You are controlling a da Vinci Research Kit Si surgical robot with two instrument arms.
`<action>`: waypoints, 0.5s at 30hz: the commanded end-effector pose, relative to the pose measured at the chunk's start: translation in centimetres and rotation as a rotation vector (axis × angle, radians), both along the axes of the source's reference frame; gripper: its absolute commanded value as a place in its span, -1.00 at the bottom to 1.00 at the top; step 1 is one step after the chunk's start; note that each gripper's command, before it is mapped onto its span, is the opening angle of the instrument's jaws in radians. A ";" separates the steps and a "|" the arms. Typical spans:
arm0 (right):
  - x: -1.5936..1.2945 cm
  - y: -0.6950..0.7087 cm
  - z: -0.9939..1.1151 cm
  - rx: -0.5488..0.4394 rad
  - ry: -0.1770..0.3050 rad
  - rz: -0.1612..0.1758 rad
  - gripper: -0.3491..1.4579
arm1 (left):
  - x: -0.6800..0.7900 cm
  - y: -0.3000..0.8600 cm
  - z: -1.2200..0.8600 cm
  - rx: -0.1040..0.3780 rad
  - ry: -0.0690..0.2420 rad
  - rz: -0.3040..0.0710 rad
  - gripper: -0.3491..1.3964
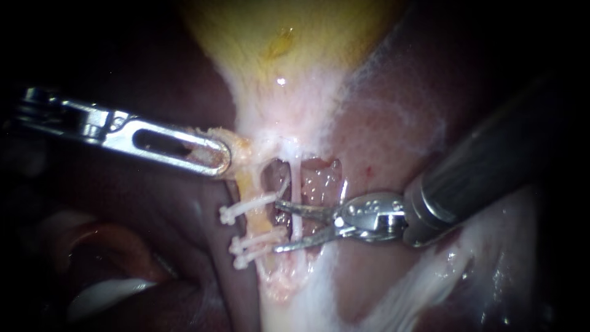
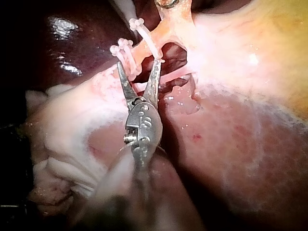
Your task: Go to the cutting position left tube
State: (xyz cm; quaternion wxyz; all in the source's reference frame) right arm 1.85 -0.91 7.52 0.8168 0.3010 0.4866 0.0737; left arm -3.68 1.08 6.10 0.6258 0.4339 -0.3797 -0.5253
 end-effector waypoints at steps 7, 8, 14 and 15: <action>0.18 -0.05 0.09 0.018 0.002 -0.020 0.95 | 0.00 0.00 -0.01 0.000 0.000 0.000 -1.00; 0.20 -0.05 0.09 0.018 0.002 -0.021 0.95 | -0.01 0.00 -0.01 0.000 0.001 -0.001 -1.00; 0.29 -0.04 0.07 0.066 0.042 -0.020 0.95 | -0.01 0.00 -0.01 0.000 0.001 -0.001 -1.00; 0.31 -0.03 0.07 0.085 0.053 -0.021 0.93 | -0.01 0.00 -0.01 0.000 0.001 -0.001 -1.00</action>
